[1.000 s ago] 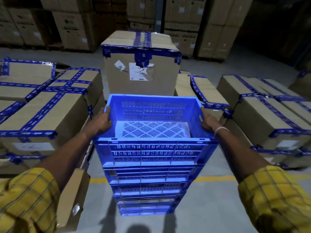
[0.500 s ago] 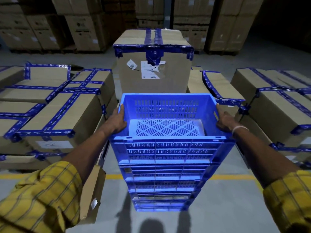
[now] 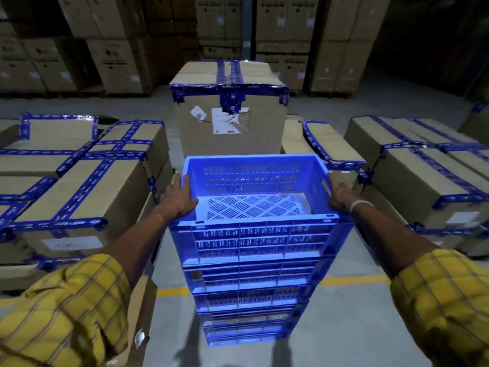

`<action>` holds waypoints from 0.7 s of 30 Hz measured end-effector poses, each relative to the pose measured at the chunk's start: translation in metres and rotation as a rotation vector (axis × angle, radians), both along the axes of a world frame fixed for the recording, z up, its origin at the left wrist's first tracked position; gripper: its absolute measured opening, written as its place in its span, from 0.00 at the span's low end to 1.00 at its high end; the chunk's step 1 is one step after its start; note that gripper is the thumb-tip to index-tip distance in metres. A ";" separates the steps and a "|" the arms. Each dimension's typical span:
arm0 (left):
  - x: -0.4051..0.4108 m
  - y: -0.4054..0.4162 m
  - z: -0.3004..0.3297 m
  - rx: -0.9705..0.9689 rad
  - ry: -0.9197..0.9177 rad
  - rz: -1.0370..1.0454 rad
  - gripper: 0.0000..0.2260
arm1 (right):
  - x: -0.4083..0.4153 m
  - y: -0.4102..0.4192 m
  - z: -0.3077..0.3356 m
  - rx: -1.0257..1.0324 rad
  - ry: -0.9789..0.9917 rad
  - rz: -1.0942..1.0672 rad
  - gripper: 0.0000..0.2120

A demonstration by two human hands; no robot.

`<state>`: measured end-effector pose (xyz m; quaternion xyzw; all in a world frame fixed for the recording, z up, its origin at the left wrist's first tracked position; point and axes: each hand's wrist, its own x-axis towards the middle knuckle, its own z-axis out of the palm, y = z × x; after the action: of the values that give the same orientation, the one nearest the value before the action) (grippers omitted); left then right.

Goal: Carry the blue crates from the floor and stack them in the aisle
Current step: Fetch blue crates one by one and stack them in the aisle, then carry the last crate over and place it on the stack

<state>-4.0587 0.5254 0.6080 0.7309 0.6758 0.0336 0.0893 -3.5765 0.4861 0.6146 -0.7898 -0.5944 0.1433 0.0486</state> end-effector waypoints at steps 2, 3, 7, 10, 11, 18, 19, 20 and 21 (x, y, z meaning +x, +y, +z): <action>0.004 -0.006 0.002 -0.001 0.009 -0.017 0.39 | -0.002 -0.014 0.005 -0.021 0.032 0.000 0.44; 0.005 -0.008 0.003 0.005 0.006 -0.035 0.39 | -0.003 -0.022 0.006 -0.016 0.055 -0.004 0.43; 0.017 -0.013 0.002 0.089 -0.050 -0.163 0.36 | -0.003 -0.049 0.010 0.073 0.191 -0.089 0.41; 0.046 -0.017 0.003 0.111 -0.195 -0.258 0.35 | 0.006 -0.070 0.006 0.123 0.234 -0.106 0.39; 0.059 -0.019 0.005 0.105 -0.240 -0.292 0.35 | 0.010 -0.078 0.006 0.144 0.251 -0.122 0.39; 0.170 -0.039 0.019 0.069 -0.529 -0.479 0.34 | 0.053 -0.143 0.010 0.407 0.308 -0.232 0.37; 0.188 -0.040 0.021 0.079 -0.548 -0.505 0.33 | 0.065 -0.153 0.010 0.418 0.294 -0.249 0.37; 0.207 -0.040 0.022 0.086 -0.560 -0.534 0.33 | 0.079 -0.163 0.008 0.421 0.289 -0.267 0.38; 0.227 -0.041 0.022 0.090 -0.566 -0.564 0.33 | 0.093 -0.173 0.008 0.426 0.292 -0.290 0.39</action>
<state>-3.8321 0.4848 0.6303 0.8528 0.3952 0.2372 0.2455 -3.4836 0.3131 0.6226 -0.8094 -0.4789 0.1190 0.3185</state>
